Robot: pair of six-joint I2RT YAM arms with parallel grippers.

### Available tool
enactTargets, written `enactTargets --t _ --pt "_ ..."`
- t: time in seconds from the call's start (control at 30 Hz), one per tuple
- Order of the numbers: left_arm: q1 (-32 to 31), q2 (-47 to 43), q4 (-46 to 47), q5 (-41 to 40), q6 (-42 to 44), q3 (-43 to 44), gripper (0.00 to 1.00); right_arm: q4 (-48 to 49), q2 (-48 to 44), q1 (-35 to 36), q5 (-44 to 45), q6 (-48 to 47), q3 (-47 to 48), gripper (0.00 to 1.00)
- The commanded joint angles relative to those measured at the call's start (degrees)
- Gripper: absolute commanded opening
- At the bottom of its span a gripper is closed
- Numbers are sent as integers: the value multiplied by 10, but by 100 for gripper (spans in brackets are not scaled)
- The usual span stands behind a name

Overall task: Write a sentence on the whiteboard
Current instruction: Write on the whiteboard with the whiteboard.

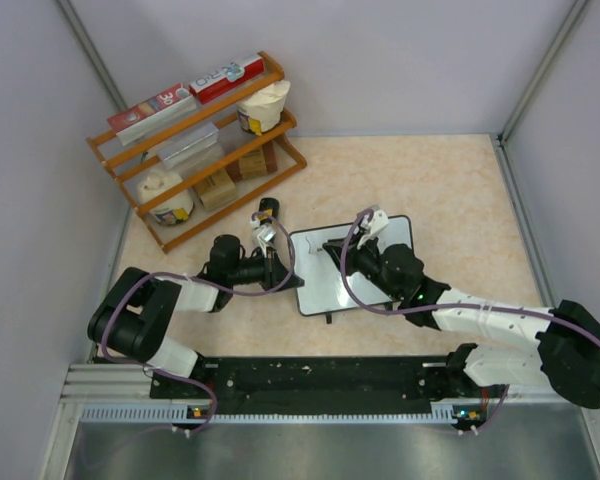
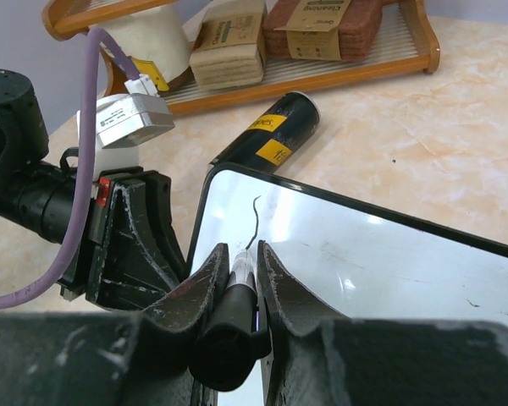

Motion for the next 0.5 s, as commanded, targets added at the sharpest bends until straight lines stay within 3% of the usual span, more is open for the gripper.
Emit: enactTargets --t 0.0,0.47 --pt "-12 14 -26 -10 37 0 0 -12 -11 11 -3 -2 -3 0" --pt "-13 15 -29 -14 38 1 0 -12 -57 11 24 11 38 0"
